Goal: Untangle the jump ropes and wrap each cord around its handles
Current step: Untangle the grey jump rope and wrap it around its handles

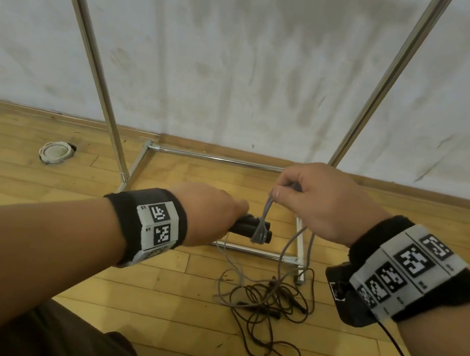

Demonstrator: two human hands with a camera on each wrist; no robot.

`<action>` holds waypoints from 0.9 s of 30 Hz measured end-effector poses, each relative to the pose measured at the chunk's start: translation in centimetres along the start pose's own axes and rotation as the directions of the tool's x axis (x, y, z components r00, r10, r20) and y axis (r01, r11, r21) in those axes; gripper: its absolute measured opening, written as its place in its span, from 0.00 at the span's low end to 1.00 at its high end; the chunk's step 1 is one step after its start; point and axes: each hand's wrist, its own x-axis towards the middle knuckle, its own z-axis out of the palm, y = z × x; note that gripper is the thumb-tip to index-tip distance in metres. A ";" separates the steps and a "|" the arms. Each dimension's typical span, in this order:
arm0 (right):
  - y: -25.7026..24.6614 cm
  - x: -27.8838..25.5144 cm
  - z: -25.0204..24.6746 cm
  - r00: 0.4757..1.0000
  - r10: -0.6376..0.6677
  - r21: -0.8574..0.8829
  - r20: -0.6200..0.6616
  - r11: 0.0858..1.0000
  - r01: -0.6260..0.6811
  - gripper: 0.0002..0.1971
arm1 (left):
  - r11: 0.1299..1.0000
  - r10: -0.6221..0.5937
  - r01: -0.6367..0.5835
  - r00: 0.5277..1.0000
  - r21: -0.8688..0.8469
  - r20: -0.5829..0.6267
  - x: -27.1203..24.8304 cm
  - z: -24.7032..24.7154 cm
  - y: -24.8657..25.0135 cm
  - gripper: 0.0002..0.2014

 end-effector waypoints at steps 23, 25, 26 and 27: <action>0.3 0.8 5.6 0.980 0.191 0.399 0.063 0.895 -0.200 0.28 | 0.841 -0.330 0.031 0.821 -0.540 -0.466 1.2 -4.6 -4.9 0.16; -0.9 0.3 5.5 0.991 0.090 0.222 0.098 0.969 -0.110 0.24 | 0.847 -0.372 0.135 0.841 -0.515 -0.392 1.7 -4.1 -6.1 0.13; -1.5 0.0 5.3 0.988 0.041 0.122 0.150 0.991 -0.059 0.20 | 0.851 -0.383 0.178 0.854 -0.494 -0.353 1.9 -3.8 -6.5 0.11; -2.3 -0.1 5.0 0.978 0.008 0.024 0.210 1.000 -0.013 0.18 | 0.859 -0.386 0.215 0.869 -0.466 -0.311 2.0 -3.5 -6.6 0.08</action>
